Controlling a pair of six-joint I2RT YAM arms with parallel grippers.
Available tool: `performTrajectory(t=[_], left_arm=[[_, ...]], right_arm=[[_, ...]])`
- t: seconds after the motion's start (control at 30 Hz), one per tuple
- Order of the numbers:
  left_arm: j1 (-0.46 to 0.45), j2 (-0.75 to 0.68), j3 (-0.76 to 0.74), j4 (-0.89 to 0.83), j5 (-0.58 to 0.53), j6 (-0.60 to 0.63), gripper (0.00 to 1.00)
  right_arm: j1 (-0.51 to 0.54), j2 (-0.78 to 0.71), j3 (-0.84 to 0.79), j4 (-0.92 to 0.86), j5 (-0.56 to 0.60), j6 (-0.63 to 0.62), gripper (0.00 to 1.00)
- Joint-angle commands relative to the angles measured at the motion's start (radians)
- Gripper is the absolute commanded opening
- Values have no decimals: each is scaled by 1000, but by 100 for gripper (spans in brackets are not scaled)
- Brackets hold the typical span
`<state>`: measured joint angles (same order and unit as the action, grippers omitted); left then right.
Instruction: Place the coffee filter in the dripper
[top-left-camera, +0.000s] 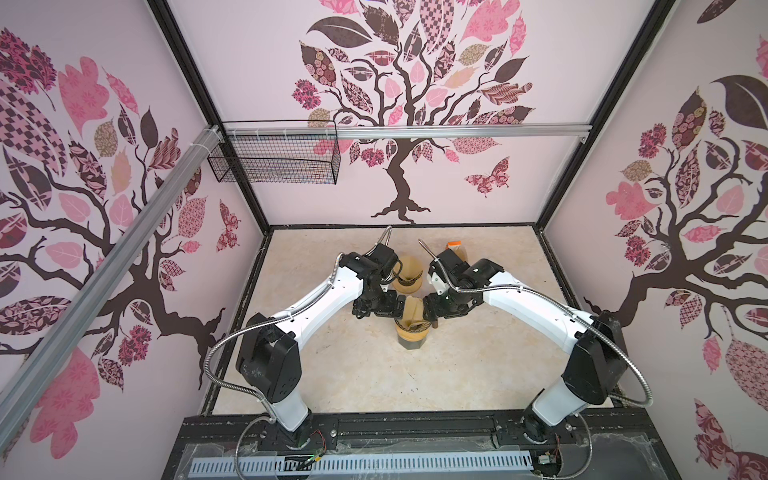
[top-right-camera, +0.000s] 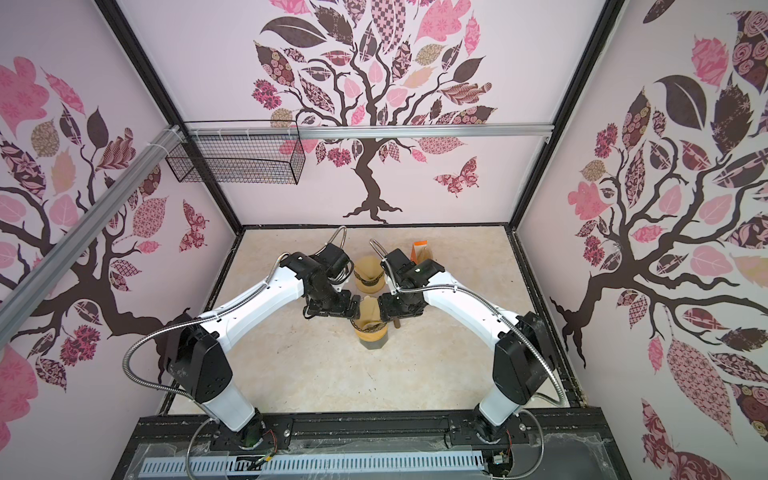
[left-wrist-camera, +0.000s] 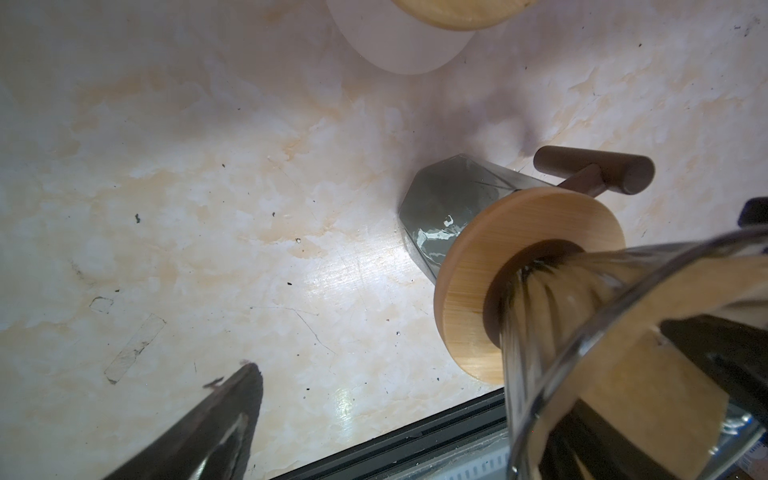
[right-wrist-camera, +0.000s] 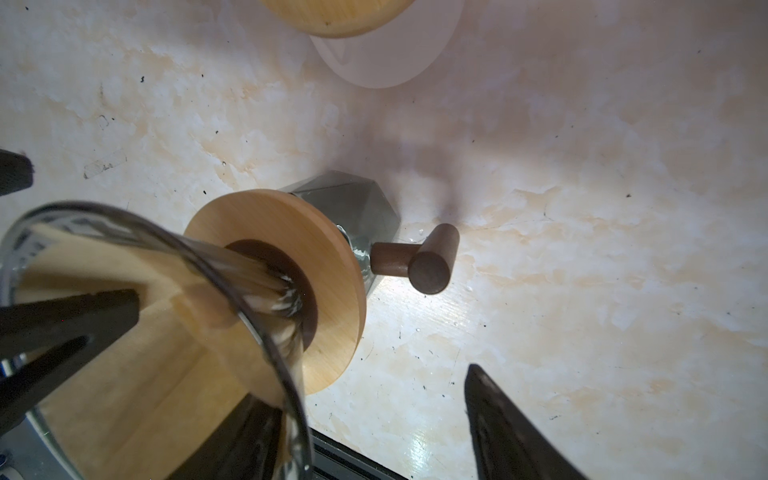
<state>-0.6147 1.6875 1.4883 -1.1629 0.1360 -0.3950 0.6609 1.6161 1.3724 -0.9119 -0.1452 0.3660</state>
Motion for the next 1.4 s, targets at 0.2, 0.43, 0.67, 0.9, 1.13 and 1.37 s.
performTrajectory(t=[0.2, 0.43, 0.67, 0.9, 1.13, 1.37], left_arm=[[10, -51, 6, -14, 4, 23, 98], [13, -103, 15, -15, 18, 34, 98], [24, -174, 23, -10, 45, 41, 98], [41, -212, 19, 4, 52, 38, 98], [41, -213, 18, 6, 45, 36, 98], [45, -216, 30, 5, 38, 37, 98]], right_arm=[[3, -46, -20, -19, 15, 1, 71], [5, -44, -14, -17, 13, 1, 71], [5, -41, -8, -15, 1, 2, 71], [4, -45, 10, -3, -33, 5, 73], [4, -46, 34, 1, -34, 12, 76], [5, -50, 66, 5, -35, 17, 79]])
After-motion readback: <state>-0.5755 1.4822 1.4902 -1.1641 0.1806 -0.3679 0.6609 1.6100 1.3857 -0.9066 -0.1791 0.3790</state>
